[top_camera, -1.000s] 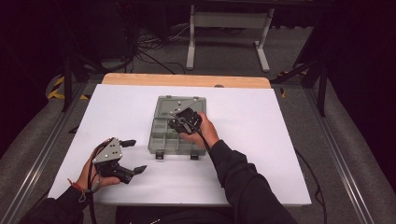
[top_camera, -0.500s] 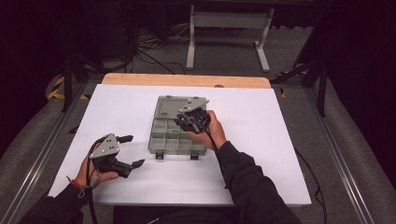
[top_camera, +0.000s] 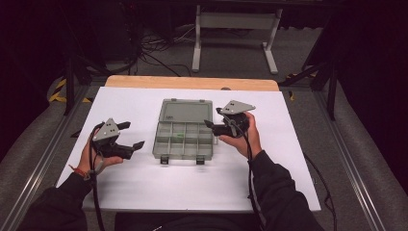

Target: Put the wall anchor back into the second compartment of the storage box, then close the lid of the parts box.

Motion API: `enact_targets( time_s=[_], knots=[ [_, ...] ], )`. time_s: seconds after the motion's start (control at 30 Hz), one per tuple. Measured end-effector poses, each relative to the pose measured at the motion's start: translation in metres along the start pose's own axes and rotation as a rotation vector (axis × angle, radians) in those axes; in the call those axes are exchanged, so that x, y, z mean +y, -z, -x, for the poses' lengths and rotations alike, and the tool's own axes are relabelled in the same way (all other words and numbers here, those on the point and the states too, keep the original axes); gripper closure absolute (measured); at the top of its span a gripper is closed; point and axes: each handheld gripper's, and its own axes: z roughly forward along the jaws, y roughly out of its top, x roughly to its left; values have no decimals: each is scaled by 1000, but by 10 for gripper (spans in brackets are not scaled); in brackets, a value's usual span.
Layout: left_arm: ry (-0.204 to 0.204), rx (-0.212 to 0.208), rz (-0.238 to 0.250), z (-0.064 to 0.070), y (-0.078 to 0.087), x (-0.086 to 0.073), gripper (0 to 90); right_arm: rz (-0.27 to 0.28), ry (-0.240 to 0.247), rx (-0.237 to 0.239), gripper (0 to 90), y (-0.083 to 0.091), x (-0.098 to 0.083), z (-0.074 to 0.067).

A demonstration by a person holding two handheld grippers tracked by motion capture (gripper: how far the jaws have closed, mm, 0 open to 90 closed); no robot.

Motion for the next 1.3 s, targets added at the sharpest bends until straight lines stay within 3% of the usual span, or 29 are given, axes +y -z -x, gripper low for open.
enact_targets(
  time_s=[0.03, 0.23, 0.3, 0.37, 0.7, 0.83, 1.0, 1.17, 1.23, 1.27, 1.3],
  knots=[
    [7, 9, 5, -5, -3, 3, 115, -11, -4, -35, 220, 2, -5, 3],
    [23, 24, 25, -18, -17, 14, 93, -8, -40, -82, 123, 4, -15, 14],
    [60, 18, 37, -23, -22, 16, 73, -1, -64, -79, 99, 4, -18, 17],
    [66, 32, 37, -27, -25, 17, 67, 3, -94, -77, 67, 3, -21, 22],
    [78, 38, -1, -38, -39, 13, 68, 40, -109, -58, 34, 3, -28, 28],
    [78, 47, -27, -39, -42, 11, 81, 25, -116, -68, 53, 0, -35, 33],
    [82, 70, -55, -43, -47, 11, 140, 10, -152, -88, 126, -1, -39, 38],
    [89, 79, -90, -51, -57, 14, 397, -6, -168, -112, 219, -9, -39, 42],
    [98, 86, -115, -55, -63, 14, 441, -40, -190, -118, 333, -18, -38, 45],
    [104, 97, -141, -57, -68, 14, 527, -57, -171, -112, 531, -24, -37, 46],
    [101, 94, -158, -59, -71, 15, 554, -74, -161, -102, 574, -27, -37, 46]
  ],
)
